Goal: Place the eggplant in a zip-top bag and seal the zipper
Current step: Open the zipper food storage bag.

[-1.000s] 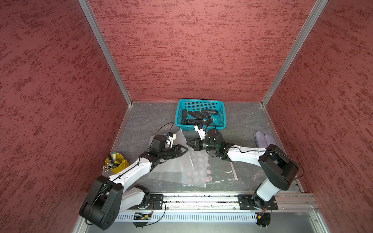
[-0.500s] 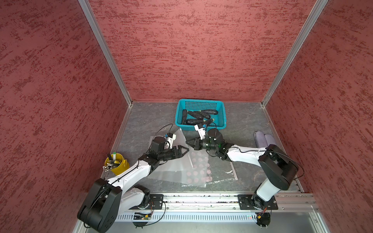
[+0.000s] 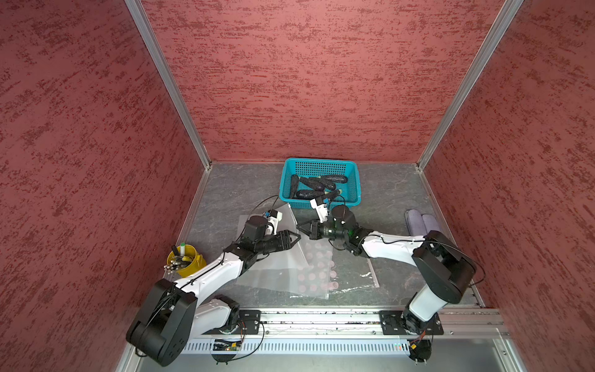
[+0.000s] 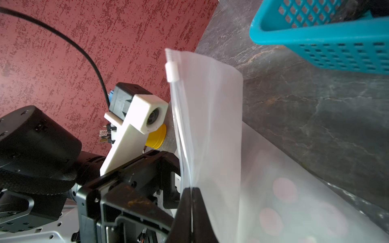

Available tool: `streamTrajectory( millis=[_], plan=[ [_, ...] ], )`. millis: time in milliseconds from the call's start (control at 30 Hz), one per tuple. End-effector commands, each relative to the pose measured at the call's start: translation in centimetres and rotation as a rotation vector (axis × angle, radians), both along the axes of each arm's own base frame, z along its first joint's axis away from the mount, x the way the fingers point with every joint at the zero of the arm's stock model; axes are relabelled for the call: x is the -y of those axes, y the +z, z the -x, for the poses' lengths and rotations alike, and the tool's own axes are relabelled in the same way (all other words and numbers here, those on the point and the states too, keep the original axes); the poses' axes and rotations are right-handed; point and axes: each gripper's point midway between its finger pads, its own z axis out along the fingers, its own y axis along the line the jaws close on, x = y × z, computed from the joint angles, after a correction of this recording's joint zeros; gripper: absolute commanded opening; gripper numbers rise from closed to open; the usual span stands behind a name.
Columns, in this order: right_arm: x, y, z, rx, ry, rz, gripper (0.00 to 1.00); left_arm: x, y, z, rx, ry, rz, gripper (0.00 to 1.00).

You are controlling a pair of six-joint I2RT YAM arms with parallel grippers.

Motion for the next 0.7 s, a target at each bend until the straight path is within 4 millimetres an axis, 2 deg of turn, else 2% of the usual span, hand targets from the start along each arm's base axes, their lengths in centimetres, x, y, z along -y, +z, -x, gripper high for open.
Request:
streamTrajectory(
  millis=[0, 100, 400, 533, 667],
  plan=[
    [-0.1, 0.4, -0.6, 0.03, -0.009, 0.005, 0.0, -0.4, 0.0, 0.1, 0.013, 0.008, 0.009, 0.62],
    [-0.2, 0.3, -0.6, 0.026, -0.004, 0.004, 0.0, -0.5, 0.2, 0.0, 0.018, 0.01, 0.02, 0.65],
    [-0.1, 0.5, -0.4, 0.029, 0.001, 0.0, 0.0, -0.7, -1.0, -0.4, -0.014, 0.024, 0.021, 0.63],
    [-0.1, 0.3, -0.4, 0.028, -0.001, 0.005, 0.0, -0.8, -0.7, -0.6, -0.013, 0.025, 0.041, 0.59],
    [-0.1, 0.2, -0.4, 0.03, -0.001, 0.01, 0.0, -1.3, -1.0, -0.7, -0.028, 0.047, 0.04, 0.45]
  ],
)
